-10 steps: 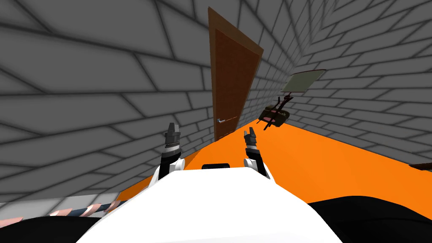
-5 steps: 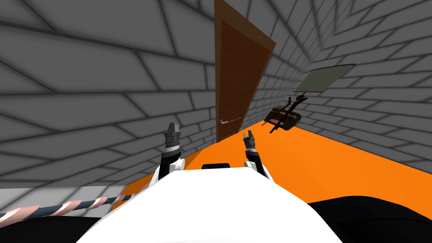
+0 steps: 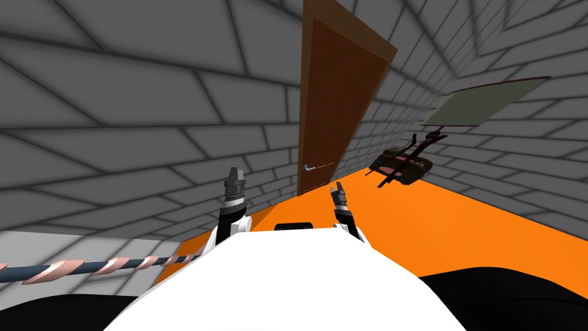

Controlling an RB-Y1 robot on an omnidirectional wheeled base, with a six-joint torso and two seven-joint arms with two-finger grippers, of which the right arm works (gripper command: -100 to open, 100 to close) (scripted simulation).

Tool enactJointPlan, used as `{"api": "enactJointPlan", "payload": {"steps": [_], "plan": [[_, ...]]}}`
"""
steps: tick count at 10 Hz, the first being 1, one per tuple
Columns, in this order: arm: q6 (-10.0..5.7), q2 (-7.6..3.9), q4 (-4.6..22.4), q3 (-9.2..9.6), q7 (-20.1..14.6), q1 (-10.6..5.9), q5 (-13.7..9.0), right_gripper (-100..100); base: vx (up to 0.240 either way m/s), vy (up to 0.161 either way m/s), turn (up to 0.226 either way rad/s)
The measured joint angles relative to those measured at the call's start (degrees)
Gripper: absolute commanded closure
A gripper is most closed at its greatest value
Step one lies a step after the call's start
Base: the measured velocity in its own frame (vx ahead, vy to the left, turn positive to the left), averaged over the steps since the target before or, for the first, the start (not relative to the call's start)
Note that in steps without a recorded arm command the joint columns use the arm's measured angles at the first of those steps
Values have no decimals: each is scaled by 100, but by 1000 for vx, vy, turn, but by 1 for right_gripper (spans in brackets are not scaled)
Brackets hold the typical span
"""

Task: Pull the door open

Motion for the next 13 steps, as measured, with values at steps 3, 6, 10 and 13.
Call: {"api": "enactJointPlan", "payload": {"steps": [3, 6, 10, 13], "plan": [[-210, -133, 421, -6, -150, -47, 7, -100, 66, -12, 146], [-449, -255, 857, -1, -298, -69, 20, -100, 52, -13, 83], [-735, -413, 1368, -5, -490, -113, 29, -100, 66, -15, 126], [-1049, -552, 1924, 8, -660, -156, 51, -100, 78, -20, 161]]}}
